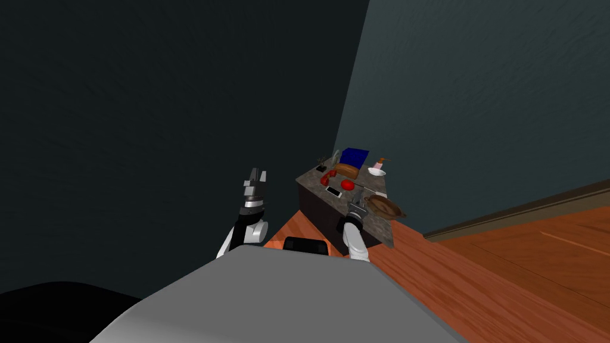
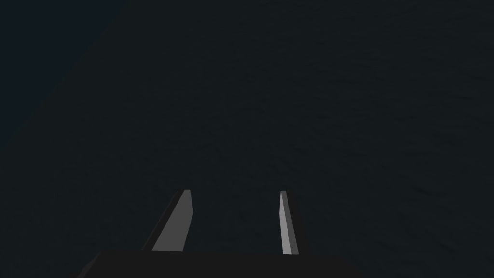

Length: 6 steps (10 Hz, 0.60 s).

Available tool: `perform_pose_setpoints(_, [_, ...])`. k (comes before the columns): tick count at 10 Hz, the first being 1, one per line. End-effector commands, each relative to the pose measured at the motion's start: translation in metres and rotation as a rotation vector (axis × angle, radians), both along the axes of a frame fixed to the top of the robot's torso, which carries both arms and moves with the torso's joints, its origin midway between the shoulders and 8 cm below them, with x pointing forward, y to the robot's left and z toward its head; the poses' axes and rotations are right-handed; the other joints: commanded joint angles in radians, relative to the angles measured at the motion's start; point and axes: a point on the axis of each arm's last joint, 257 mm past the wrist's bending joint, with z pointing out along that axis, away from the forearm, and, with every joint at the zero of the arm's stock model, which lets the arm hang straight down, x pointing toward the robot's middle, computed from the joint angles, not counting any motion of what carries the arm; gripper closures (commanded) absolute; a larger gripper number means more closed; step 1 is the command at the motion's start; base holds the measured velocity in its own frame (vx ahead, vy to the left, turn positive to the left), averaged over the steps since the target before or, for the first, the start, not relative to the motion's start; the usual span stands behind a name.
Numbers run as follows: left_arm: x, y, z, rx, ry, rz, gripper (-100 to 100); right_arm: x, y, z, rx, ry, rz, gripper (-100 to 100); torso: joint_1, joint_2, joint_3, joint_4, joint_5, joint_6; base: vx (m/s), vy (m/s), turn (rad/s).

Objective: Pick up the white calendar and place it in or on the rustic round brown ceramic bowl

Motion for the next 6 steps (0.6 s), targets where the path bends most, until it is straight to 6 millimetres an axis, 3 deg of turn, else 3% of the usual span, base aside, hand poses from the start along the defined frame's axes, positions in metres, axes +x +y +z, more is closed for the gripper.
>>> perform_pose_setpoints(1, [0.0,0.0,0.0,0.0,0.0,0.0,0,0.0,0.0,0.0,0.0,0.0,0.0,100,0.0,0.0,0.0,0.0,0.0,0.0,0.0,0.0,0.0])
perform_pose_setpoints(4, [0.0,0.0,0.0,0.0,0.0,0.0,0,0.0004,0.0003,0.0007,0.0,-0.002,0.001,100,0.0,0.0,0.0,0.0,0.0,0.0,0.0,0.0,0.0])
perform_pose_setpoints(5, [0.0,0.0,0.0,0.0,0.0,0.0,0,0.0004,0.0002,0.0007,0.0,-0.002,0.0,0,0.0,0.0,0.0,0.0,0.0,0.0,0.0,0.0,0.0])
perform_pose_setpoints(6, [0.0,0.0,0.0,0.0,0.0,0.0,0,0.0004,0.0002,0.0007,0.0,-0.002,0.0,100,0.0,0.0,0.0,0.0,0.0,0.0,0.0,0.0,0.0])
